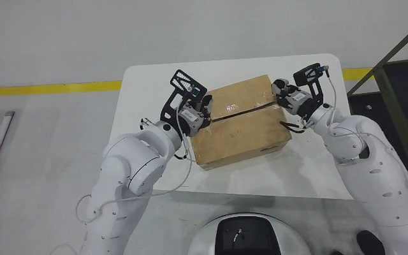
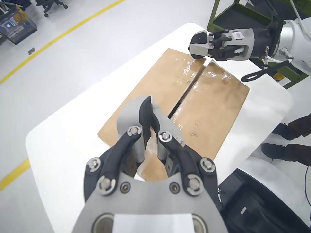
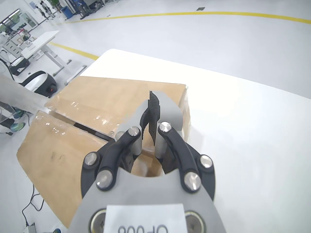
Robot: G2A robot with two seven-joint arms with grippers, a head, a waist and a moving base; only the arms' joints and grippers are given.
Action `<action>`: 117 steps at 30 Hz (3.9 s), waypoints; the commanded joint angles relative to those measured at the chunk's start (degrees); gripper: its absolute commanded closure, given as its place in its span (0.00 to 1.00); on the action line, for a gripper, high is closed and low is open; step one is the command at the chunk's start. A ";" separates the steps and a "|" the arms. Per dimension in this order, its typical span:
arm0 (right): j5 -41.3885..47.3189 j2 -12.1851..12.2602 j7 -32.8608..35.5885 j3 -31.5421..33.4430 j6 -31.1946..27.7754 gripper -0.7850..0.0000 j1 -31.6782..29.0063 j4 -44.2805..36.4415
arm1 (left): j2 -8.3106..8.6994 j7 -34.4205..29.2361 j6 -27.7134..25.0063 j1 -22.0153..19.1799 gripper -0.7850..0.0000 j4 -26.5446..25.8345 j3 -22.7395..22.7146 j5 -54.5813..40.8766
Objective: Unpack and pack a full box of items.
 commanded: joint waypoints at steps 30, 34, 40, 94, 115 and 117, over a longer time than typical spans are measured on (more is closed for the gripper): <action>2.03 0.16 -1.22 1.66 7.63 1.00 -5.06 -0.35 | -3.39 -2.10 5.83 -9.15 0.00 7.41 9.52 -0.86; 2.21 0.33 -0.72 3.03 8.96 1.00 -5.12 -2.43 | -3.09 -1.54 4.29 -8.50 0.00 5.35 7.09 -1.88; 2.81 0.46 -0.99 4.80 10.95 1.00 -4.59 -4.60 | -2.57 -0.82 2.02 -6.73 0.00 3.40 3.89 -3.10; 1.94 2.02 -1.31 11.85 8.81 1.00 -12.50 -13.32 | -1.47 0.40 0.40 -4.05 0.00 2.52 -1.65 -1.36; -0.10 0.17 -2.37 -5.91 3.77 1.00 -2.25 -2.73 | -1.30 -1.25 -0.97 -9.52 0.00 1.12 -3.16 -4.29; 0.41 0.12 -3.10 -5.36 4.96 1.00 -2.03 -3.13 | -1.33 -0.98 -0.61 -10.27 0.00 1.05 -3.07 -3.81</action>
